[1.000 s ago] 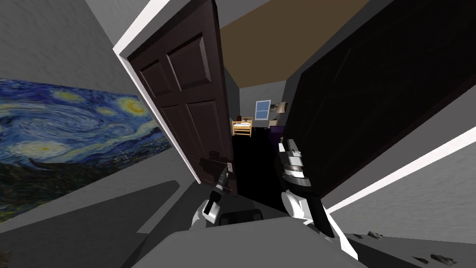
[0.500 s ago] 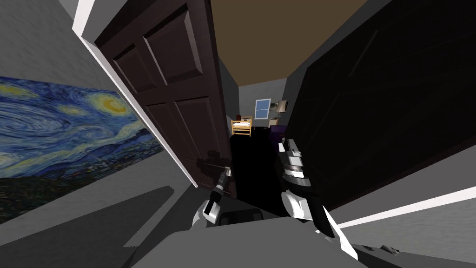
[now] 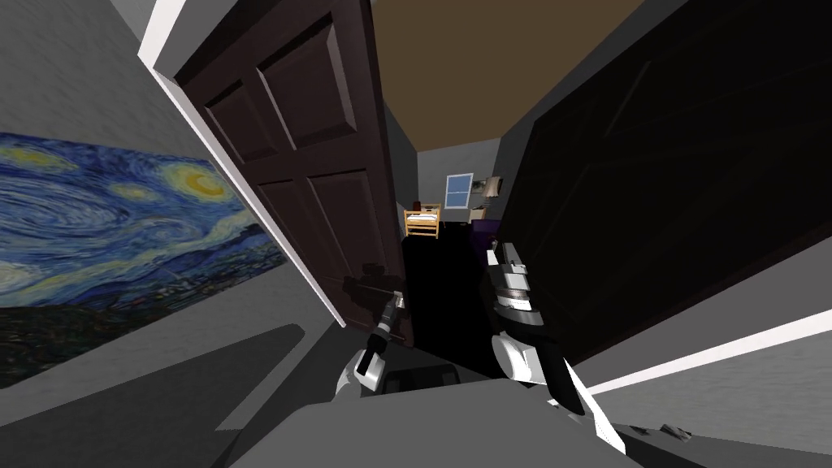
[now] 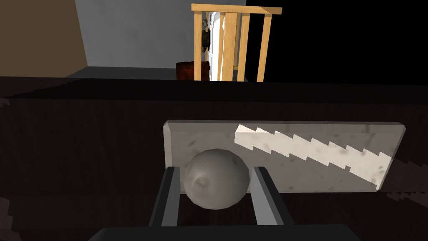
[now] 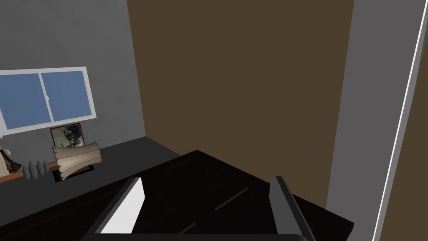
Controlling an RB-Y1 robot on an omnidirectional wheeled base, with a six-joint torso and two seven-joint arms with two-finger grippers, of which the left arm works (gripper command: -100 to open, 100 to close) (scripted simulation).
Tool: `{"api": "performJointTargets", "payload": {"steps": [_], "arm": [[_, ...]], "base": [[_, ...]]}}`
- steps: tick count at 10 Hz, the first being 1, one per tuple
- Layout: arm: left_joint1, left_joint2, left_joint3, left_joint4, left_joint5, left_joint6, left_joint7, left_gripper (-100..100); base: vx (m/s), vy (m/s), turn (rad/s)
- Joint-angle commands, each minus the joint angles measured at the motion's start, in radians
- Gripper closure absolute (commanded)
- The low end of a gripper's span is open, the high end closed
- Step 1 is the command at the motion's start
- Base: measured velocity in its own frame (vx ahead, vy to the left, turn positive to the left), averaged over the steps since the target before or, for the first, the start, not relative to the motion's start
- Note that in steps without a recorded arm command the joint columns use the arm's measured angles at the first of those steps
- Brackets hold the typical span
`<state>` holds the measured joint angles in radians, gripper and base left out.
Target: Push the door open
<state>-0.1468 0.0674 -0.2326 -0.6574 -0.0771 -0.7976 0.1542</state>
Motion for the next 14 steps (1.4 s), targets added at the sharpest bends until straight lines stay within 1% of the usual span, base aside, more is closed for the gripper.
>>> {"api": "performJointTargets", "payload": {"steps": [1,2,4,5,6,8,10,11,12,13,14], "arm": [[-0.001,0.006,0.014,0.002,0.007,0.0,-0.007,100],[-0.001,0.007,0.017,0.003,0.008,0.0,-0.008,100],[-0.002,0.012,0.034,0.005,0.016,0.0,-0.016,100],[-0.002,0.012,0.034,0.005,0.016,0.0,-0.016,100],[-0.003,0.016,0.049,0.007,0.023,0.0,-0.023,100],[-0.004,0.02,0.066,0.01,0.03,0.0,-0.031,100],[-0.006,0.023,0.09,0.013,0.042,0.001,-0.042,100],[-0.006,0.023,0.09,0.013,0.042,0.001,-0.042,100],[-0.007,0.025,0.11,0.016,0.051,0.001,-0.052,100],[-0.007,0.025,0.11,0.016,0.051,0.001,-0.052,100],[-0.008,0.027,0.131,0.019,0.061,0.001,-0.061,100]], "base": [[0.067,-0.048,0.018],[0.133,-0.076,0.048],[0.148,-0.071,0.019],[0.12,-0.059,0.012],[0.142,-0.077,0.019],[0.17,-0.107,0.054],[0.184,-0.093,0.047],[0.116,-0.053,0.028],[0.152,-0.066,0.07],[0.125,-0.066,0.065],[0.148,-0.078,0.069]]}}
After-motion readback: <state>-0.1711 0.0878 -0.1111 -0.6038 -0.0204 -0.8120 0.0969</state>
